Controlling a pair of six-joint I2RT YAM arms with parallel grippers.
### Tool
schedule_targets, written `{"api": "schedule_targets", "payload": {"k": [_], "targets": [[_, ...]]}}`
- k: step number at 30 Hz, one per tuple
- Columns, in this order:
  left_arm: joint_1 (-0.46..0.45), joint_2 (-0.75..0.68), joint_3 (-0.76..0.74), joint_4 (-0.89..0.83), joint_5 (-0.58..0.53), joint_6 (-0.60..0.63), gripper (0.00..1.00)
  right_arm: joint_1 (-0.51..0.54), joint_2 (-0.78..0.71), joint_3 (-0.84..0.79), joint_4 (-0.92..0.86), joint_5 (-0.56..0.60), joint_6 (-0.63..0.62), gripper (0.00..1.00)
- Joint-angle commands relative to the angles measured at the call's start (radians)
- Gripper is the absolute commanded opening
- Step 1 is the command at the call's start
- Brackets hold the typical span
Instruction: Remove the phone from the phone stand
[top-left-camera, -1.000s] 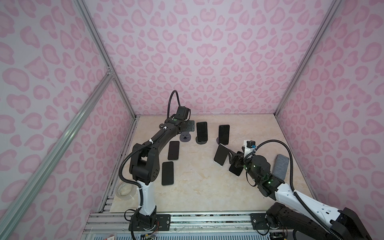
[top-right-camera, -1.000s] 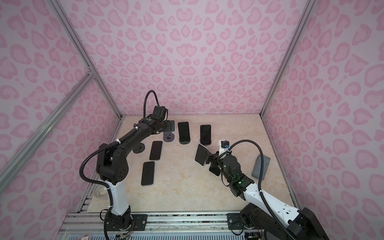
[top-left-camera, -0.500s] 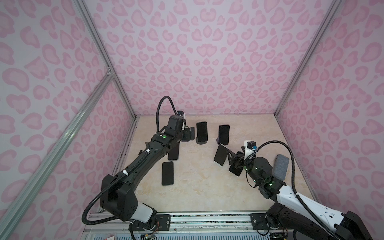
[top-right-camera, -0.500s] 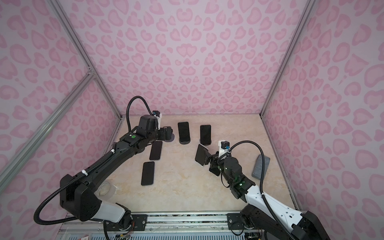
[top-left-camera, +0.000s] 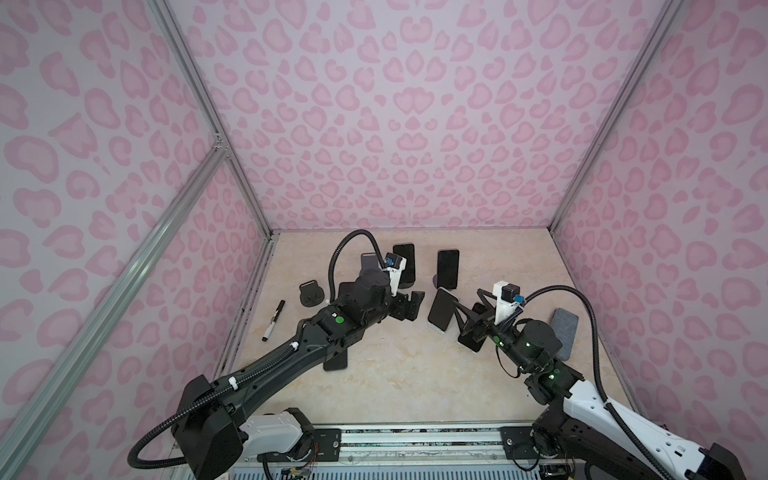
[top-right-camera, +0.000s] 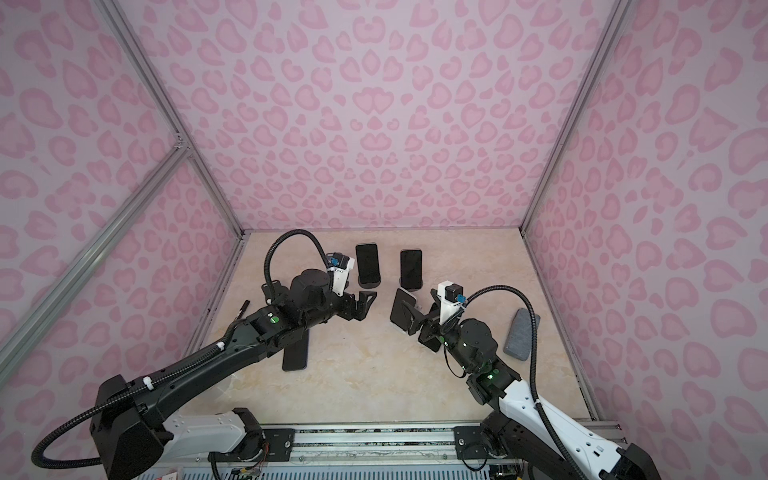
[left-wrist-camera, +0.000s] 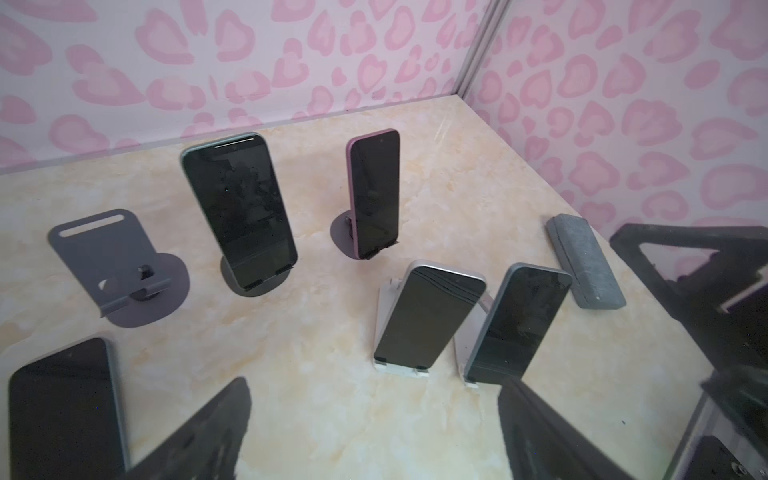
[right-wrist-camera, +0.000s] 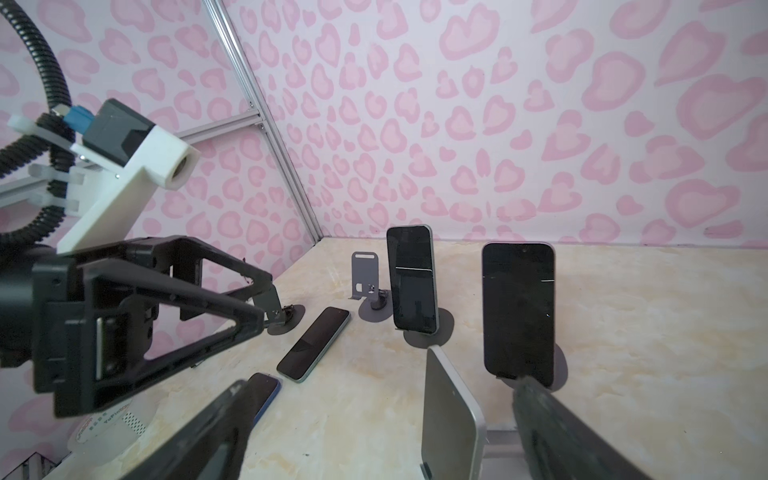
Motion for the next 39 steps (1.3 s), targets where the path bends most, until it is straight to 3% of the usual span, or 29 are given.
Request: {"api": "schedule_targets", "payload": {"k": [1, 7, 15, 19, 23, 28, 33, 39], "targets": [[-0.038, 0.014, -0.005, 0.057, -0.047, -0.043, 0.96, 0.0, -0.049, -0.033, 0.013, 0.172, 0.032, 0.98], [-0.111, 0.025, -0.009, 0.075, -0.143, -0.071, 0.96, -0.002, -0.105, -0.072, -0.002, 0.411, 0.053, 0.98], [-0.132, 0.018, -0.063, 0.213, -0.223, -0.129, 0.94, -0.003, -0.162, -0.151, 0.071, 0.558, 0.083, 0.98], [-0.132, 0.009, -0.079, 0.274, -0.251, -0.16, 0.94, -0.012, -0.198, -0.139, 0.014, 0.598, 0.112, 0.95], [-0.132, 0.031, -0.078, 0.383, -0.2, -0.085, 0.94, -0.015, -0.208, -0.151, 0.035, 0.621, 0.107, 0.92], [-0.132, 0.135, -0.021, 0.38, -0.114, 0.02, 0.93, -0.018, -0.179, -0.196, 0.147, 0.672, 0.06, 0.9], [-0.122, 0.221, 0.053, 0.266, -0.067, 0.05, 0.96, -0.043, -0.15, -0.127, 0.03, 0.622, 0.049, 0.91], [-0.111, 0.254, 0.008, 0.311, 0.033, 0.006, 0.96, -0.066, -0.192, -0.095, -0.109, 0.611, 0.089, 0.97]]}}
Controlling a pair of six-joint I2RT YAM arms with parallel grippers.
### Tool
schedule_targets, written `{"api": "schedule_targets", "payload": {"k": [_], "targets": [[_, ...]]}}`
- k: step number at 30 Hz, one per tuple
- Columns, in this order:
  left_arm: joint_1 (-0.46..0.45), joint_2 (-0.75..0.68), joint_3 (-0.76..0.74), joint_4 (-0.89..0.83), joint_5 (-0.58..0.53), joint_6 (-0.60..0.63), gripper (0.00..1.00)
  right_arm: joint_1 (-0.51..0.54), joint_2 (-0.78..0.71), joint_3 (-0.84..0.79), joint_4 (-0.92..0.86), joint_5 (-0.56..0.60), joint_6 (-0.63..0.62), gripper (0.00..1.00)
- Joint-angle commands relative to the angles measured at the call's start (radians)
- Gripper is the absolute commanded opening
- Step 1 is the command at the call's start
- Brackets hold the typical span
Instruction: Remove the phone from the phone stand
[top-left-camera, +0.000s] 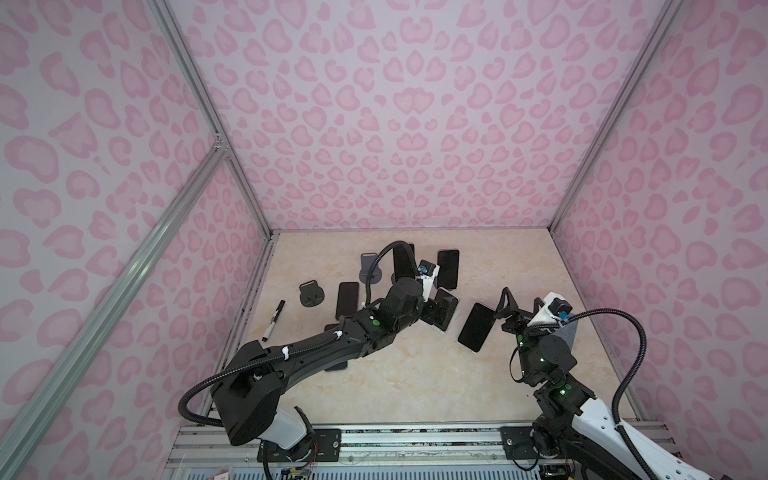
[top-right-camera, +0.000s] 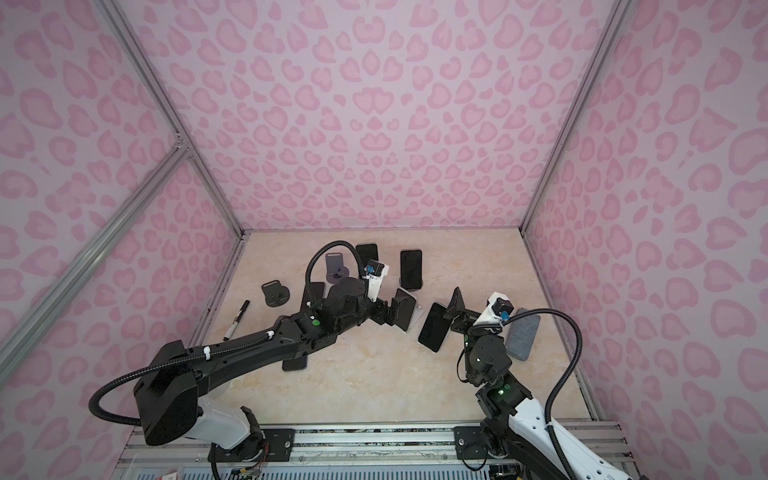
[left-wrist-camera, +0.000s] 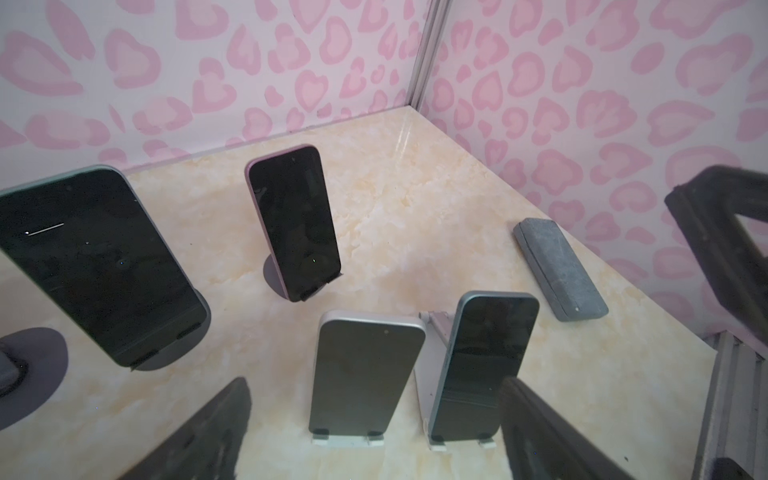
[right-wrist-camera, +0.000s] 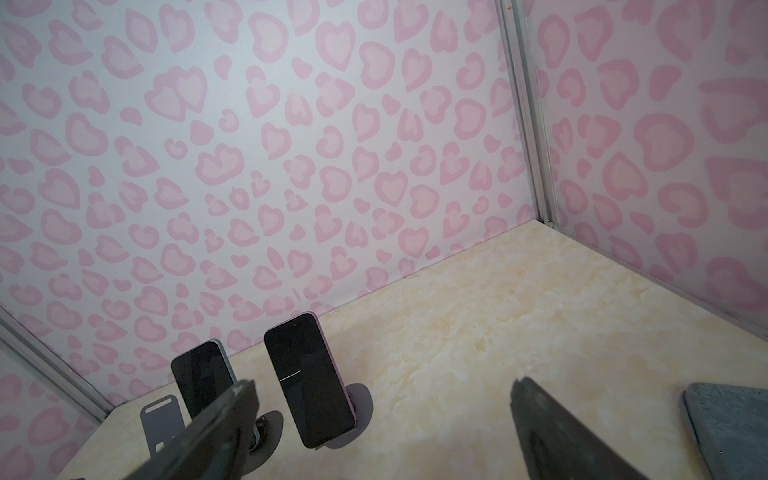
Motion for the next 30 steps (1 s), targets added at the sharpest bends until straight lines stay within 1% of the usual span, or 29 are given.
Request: {"api": "schedule_targets", "payload": {"k": [1, 5, 12, 18, 23, 30], "targets": [[0.009, 0.021, -0.011, 0.024, 0.065, -0.024, 0.96, -0.018, -0.028, 0.0, -0.076, -0.034, 0.026, 0.97], [0.018, 0.042, -0.022, 0.019, 0.083, -0.034, 0.97, -0.03, -0.042, -0.004, -0.079, -0.059, 0.031, 0.97], [0.037, 0.081, -0.017, -0.047, 0.105, -0.045, 1.0, -0.036, -0.008, -0.001, -0.067, -0.094, 0.03, 0.97], [0.036, 0.134, 0.007, -0.088, 0.088, -0.069, 0.98, -0.036, 0.015, 0.002, -0.06, -0.118, 0.029, 0.96], [0.03, 0.167, 0.008, -0.057, 0.103, -0.064, 0.98, -0.037, 0.023, 0.0, -0.057, -0.111, 0.028, 0.96], [0.025, 0.249, 0.076, -0.08, 0.093, -0.067, 0.98, -0.037, 0.054, 0.012, -0.059, -0.132, 0.027, 0.95]]}}
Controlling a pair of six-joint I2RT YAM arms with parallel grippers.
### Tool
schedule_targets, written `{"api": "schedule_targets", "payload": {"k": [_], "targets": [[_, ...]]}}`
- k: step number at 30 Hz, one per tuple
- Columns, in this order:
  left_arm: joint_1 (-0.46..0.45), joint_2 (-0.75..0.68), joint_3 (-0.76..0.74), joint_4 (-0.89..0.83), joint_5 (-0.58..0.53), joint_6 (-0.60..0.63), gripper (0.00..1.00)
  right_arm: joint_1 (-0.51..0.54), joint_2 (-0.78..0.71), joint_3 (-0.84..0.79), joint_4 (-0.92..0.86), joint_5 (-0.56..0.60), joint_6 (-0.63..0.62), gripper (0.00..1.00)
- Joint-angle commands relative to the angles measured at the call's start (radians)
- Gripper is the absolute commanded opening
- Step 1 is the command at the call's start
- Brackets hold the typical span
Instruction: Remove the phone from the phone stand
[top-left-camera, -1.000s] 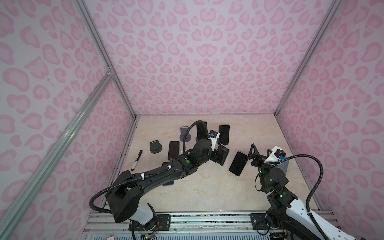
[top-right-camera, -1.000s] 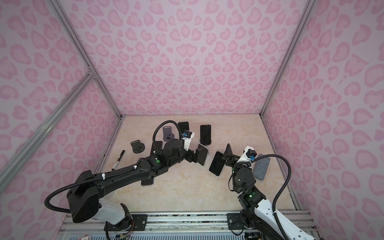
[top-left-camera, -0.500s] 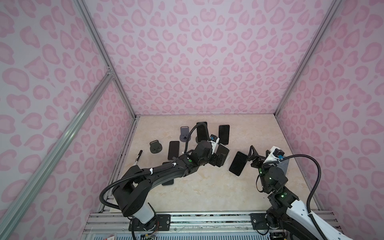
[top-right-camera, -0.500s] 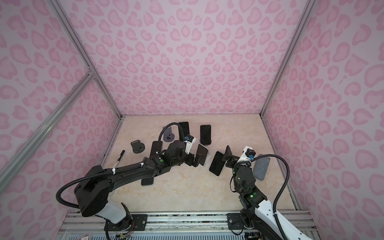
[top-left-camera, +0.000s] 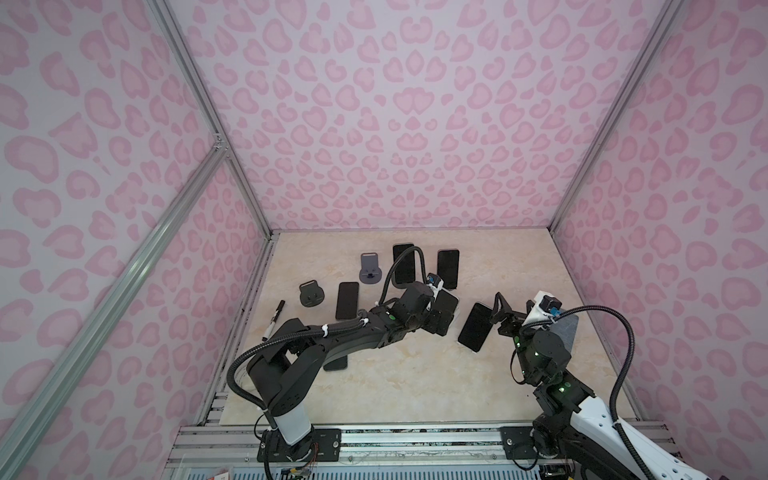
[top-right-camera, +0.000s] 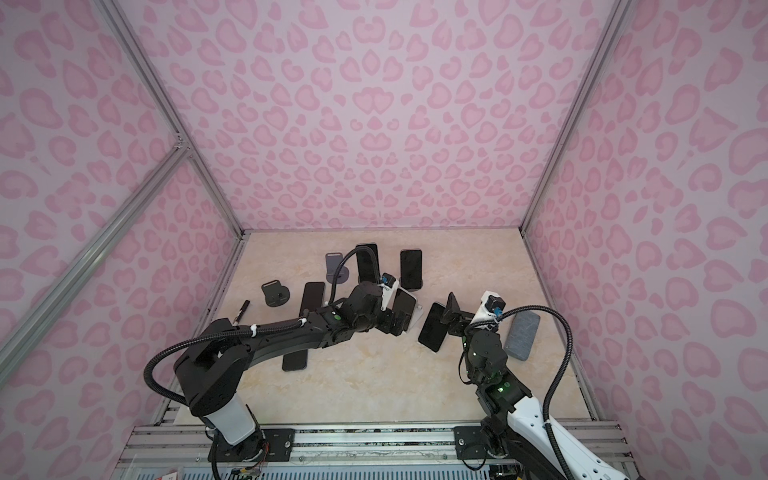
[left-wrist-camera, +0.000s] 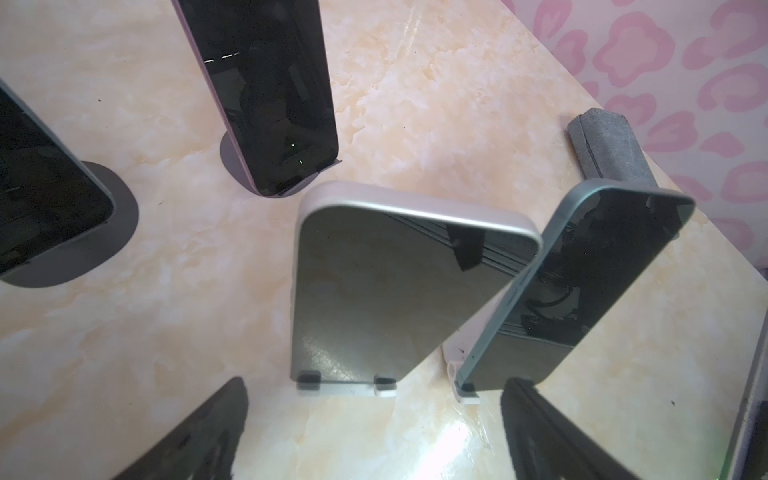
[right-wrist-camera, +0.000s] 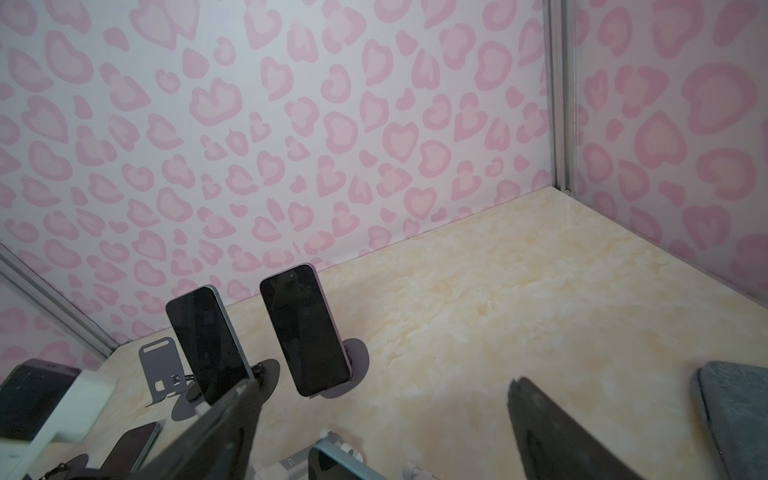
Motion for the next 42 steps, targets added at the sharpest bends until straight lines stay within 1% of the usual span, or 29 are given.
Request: {"api": "schedule_targets", "payload": {"k": [1, 3, 7, 12, 15, 20, 23, 26, 32, 42], "targets": [[-0.003, 0.025, 0.02, 0.006, -0.009, -0.004, 0.98, 0.0, 0.015, 0.006, 0.023, -0.006, 0.006, 0.95], [-0.003, 0.03, 0.026, 0.006, -0.021, -0.003, 0.98, 0.0, 0.014, 0.002, 0.026, -0.001, 0.014, 0.94], [-0.005, 0.037, 0.029, 0.018, -0.005, 0.002, 0.98, 0.0, 0.005, -0.003, 0.031, -0.005, 0.017, 0.94], [-0.012, 0.043, 0.043, -0.003, -0.029, 0.049, 0.98, 0.0, 0.015, -0.012, 0.043, 0.01, 0.025, 0.93], [-0.014, 0.032, 0.035, -0.005, -0.062, 0.072, 0.98, 0.0, -0.01, -0.022, 0.048, 0.004, 0.033, 0.93], [-0.021, 0.038, 0.042, -0.01, -0.072, 0.126, 0.98, 0.0, -0.031, -0.037, 0.056, 0.027, 0.029, 0.92], [-0.023, 0.034, 0.037, 0.013, -0.081, 0.165, 0.98, 0.0, -0.018, -0.039, 0.069, 0.027, 0.025, 0.92], [-0.023, 0.031, 0.027, 0.05, -0.094, 0.178, 0.98, 0.0, -0.003, -0.037, 0.074, 0.023, 0.027, 0.92], [-0.023, 0.032, 0.017, 0.1, -0.05, 0.205, 0.98, 0.001, -0.001, -0.04, 0.077, 0.019, 0.029, 0.92], [-0.023, 0.056, 0.05, 0.106, -0.062, 0.211, 0.98, 0.0, 0.038, -0.027, 0.083, -0.009, 0.023, 0.92]]}}
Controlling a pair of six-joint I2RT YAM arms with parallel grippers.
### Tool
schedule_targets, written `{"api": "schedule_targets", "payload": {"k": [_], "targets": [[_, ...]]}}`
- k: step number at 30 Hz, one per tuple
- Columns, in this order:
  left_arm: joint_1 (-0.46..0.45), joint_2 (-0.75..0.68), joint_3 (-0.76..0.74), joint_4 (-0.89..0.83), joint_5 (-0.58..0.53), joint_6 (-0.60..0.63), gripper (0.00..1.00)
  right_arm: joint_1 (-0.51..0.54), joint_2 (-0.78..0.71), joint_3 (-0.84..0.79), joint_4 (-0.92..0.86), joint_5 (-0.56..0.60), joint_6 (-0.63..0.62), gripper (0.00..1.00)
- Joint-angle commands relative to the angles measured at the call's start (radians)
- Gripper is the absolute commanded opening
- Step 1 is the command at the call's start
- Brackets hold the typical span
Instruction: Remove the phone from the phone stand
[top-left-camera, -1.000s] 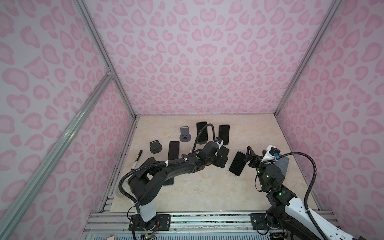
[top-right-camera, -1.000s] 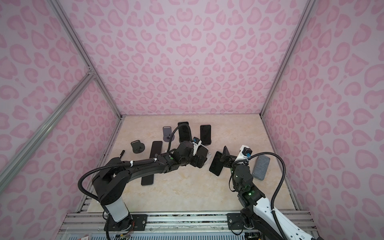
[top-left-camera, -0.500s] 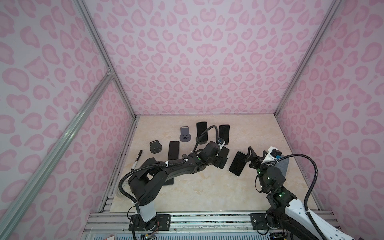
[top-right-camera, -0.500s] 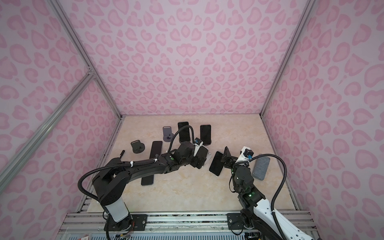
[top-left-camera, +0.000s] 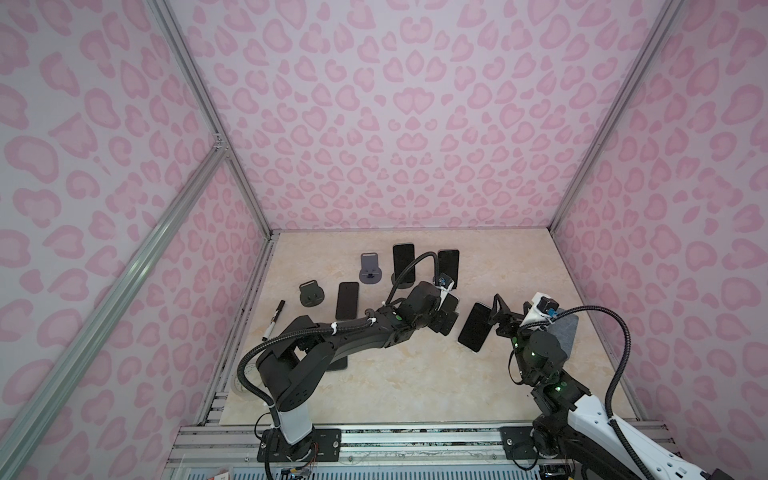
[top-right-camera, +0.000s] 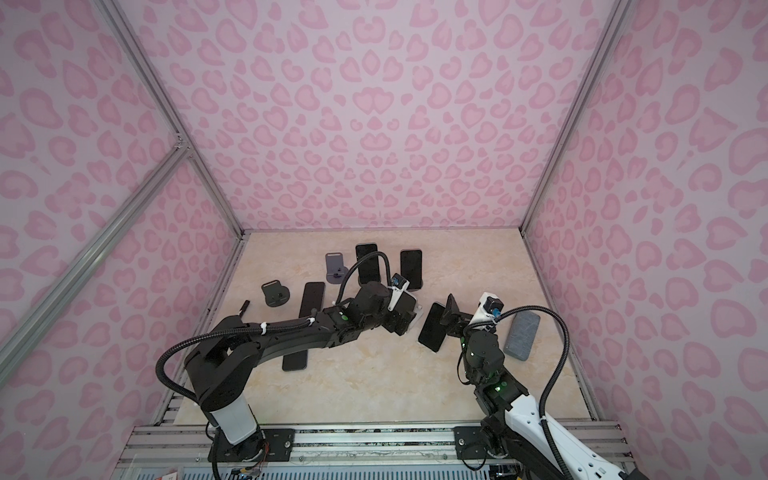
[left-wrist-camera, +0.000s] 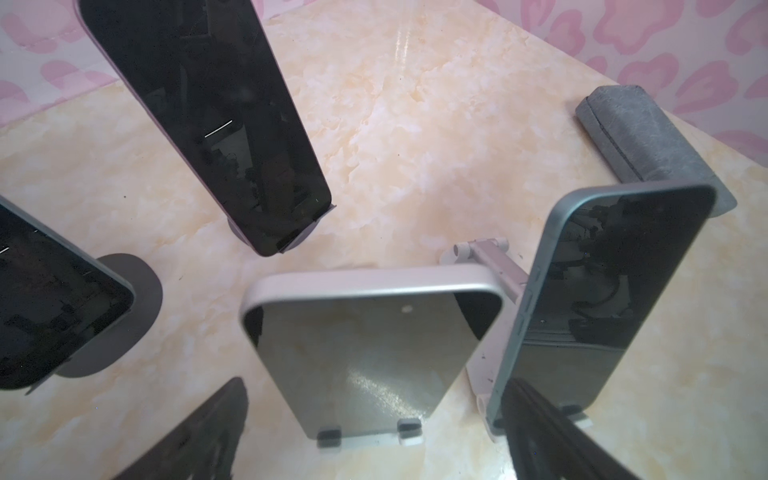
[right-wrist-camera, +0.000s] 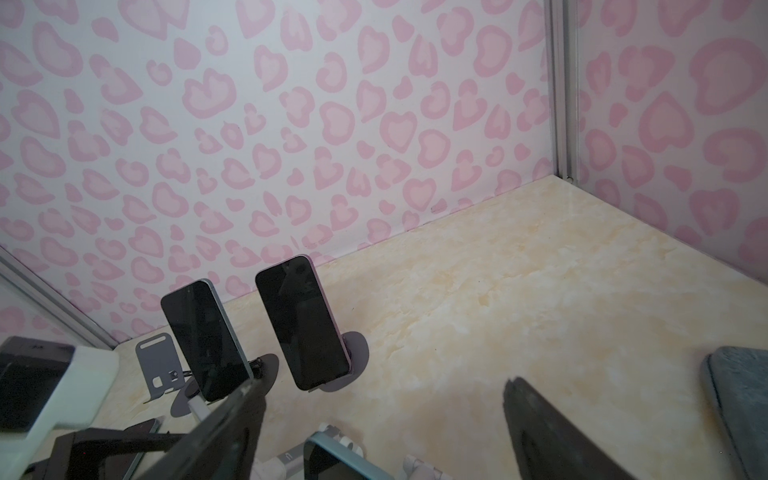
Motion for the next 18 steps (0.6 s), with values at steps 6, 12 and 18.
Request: {"api": "schedule_targets", "payload": {"k": [6, 12, 18], "targets": [[0.002, 0.045, 0.043, 0.037, 0.014, 0.015, 0.98, 0.001, 0.017, 0.01, 0.034, -0.015, -0.003, 0.92], [0.002, 0.052, 0.043, 0.037, 0.008, 0.004, 0.98, 0.0, 0.035, 0.015, 0.037, -0.027, -0.001, 0.92], [0.006, 0.064, 0.046, 0.084, -0.025, -0.003, 0.99, 0.0, 0.06, 0.019, 0.046, -0.04, 0.003, 0.92]]}}
